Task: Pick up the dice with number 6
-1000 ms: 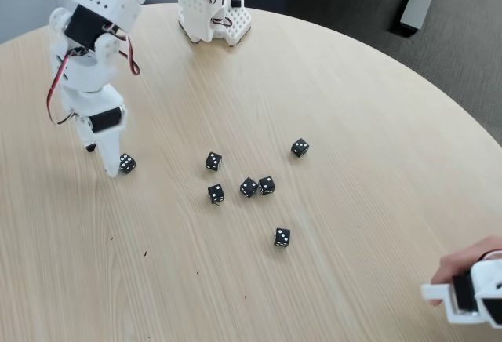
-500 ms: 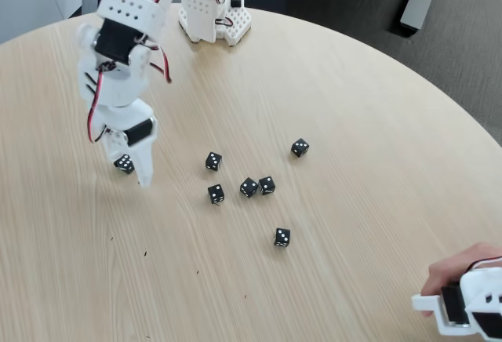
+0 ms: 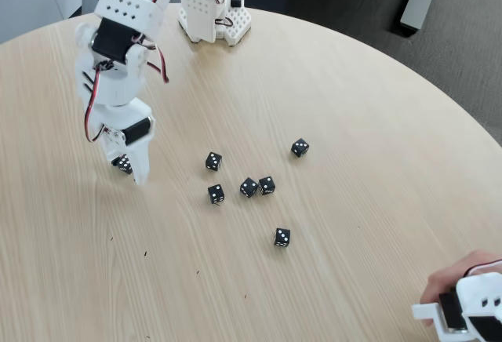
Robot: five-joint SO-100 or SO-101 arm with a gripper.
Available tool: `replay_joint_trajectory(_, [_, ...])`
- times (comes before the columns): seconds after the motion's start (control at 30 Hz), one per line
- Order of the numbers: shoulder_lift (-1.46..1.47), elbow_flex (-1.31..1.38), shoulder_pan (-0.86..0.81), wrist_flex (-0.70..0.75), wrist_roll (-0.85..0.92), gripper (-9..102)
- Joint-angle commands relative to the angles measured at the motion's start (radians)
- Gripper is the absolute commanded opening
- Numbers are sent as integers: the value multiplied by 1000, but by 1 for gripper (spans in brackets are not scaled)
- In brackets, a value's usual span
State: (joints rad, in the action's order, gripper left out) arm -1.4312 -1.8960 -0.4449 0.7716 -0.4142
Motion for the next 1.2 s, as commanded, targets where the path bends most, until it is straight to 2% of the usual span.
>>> replay_joint_trajectory(0.0, [-12,14,3,17,-9,23])
replay_joint_trajectory(0.27, [-12,14,3,155,8,23])
replay_joint_trajectory(0.6, [-12,14,3,160,2,19])
replay_joint_trajectory(0.93, [-11,14,3,146,-2,5])
replay_joint_trajectory(1.17, [-11,14,3,144,8,6])
